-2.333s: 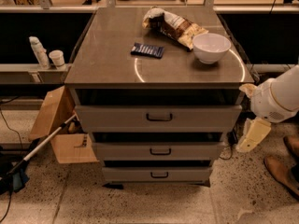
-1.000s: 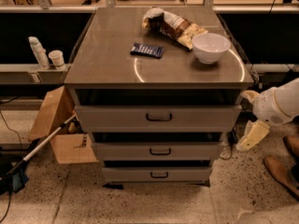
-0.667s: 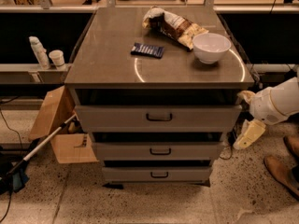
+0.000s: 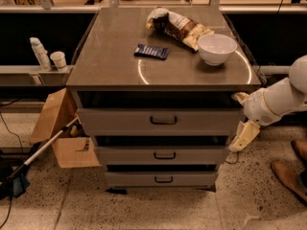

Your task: Open top drawer

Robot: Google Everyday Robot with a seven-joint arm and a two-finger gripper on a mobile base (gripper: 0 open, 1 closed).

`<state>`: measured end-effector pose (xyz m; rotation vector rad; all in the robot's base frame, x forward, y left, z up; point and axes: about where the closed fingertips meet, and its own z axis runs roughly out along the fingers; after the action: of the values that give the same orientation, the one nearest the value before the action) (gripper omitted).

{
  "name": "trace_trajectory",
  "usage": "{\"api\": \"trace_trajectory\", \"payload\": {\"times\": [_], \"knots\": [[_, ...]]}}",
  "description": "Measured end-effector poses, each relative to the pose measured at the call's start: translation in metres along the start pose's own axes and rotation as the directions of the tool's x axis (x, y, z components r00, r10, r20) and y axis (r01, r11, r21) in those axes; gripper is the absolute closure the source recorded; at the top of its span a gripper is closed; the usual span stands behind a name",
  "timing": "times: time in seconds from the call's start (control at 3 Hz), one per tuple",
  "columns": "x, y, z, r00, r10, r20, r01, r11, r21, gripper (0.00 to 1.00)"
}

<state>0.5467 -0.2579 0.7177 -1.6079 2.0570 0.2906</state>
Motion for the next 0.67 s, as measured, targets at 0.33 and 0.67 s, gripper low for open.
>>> {"api": "trace_trajectory", "payload": {"times": [0.33,0.67], "knots": [[-0.003,-0.003,0.009,1.000,0.000,0.003,0.000,0.9999,-0.011,0.00],[0.005,-0.009,0.022,0.999,0.030,-0.023,-0.030,0.9994,-0.016,0.00]]}}
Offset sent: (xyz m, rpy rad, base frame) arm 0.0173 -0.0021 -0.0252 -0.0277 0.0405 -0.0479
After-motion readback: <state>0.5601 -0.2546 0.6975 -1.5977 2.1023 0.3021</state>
